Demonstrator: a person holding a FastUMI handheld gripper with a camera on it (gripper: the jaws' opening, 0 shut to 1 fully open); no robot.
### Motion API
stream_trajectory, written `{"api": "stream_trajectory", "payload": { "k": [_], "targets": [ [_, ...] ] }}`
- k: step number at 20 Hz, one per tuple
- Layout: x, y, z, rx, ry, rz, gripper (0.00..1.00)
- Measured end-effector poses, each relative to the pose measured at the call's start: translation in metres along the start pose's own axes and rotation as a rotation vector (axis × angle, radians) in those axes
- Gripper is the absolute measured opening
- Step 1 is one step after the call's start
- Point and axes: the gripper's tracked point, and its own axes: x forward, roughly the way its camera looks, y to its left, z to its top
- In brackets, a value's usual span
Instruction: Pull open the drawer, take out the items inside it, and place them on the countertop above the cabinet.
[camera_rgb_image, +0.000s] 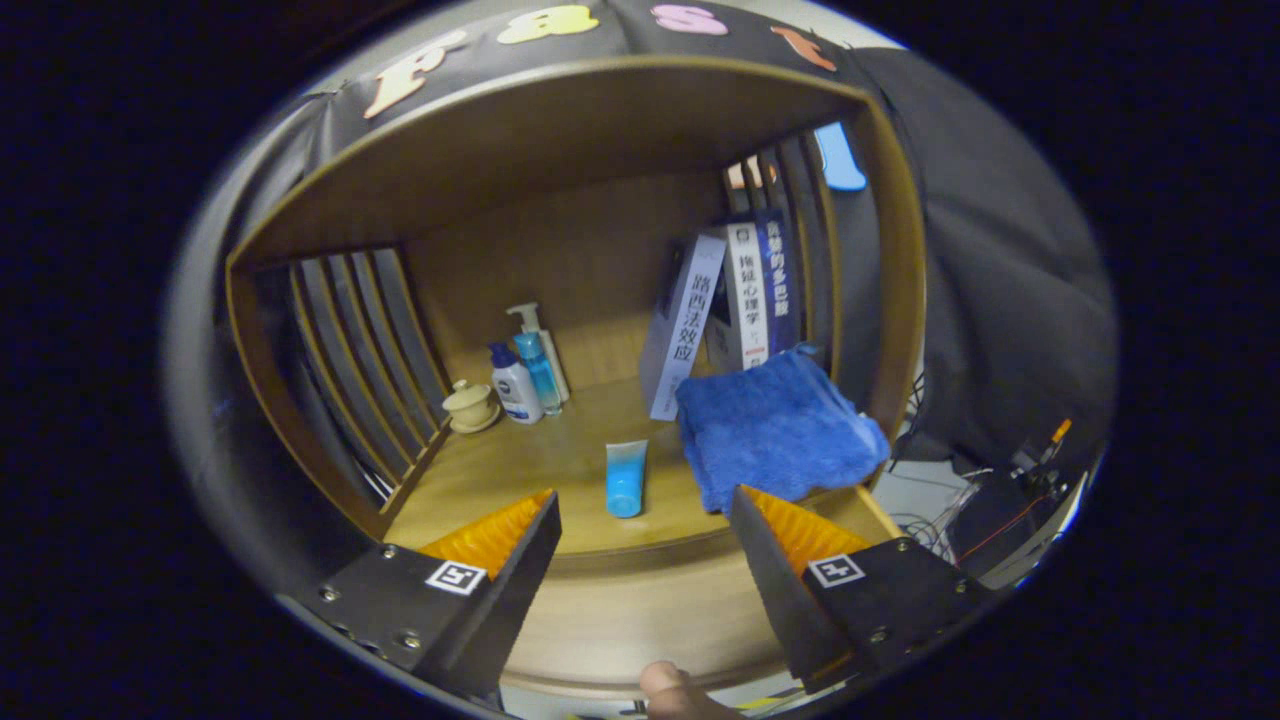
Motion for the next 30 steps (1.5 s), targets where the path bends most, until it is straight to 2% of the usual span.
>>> {"api": "stream_trajectory", "payload": {
  "k": [5, 12, 20, 24, 30],
  "targets": [
    [-0.074, 0.006, -0.022, 0.006, -0.014, 0.053, 1.0],
    [-0.125, -0.018, -0.1, -0.022, -0.032, -0.004, 1.0],
    [-0.116, -0.005, -0.229, -0.058, 0.061, 0.053, 1.0],
    [-0.107, -0.01, -0.266, -0.068, 0.051, 0.039, 1.0],
    [-0.098, -0.015, -0.291, -0.168, -0.011, 0.007, 1.0]
  ]
}}
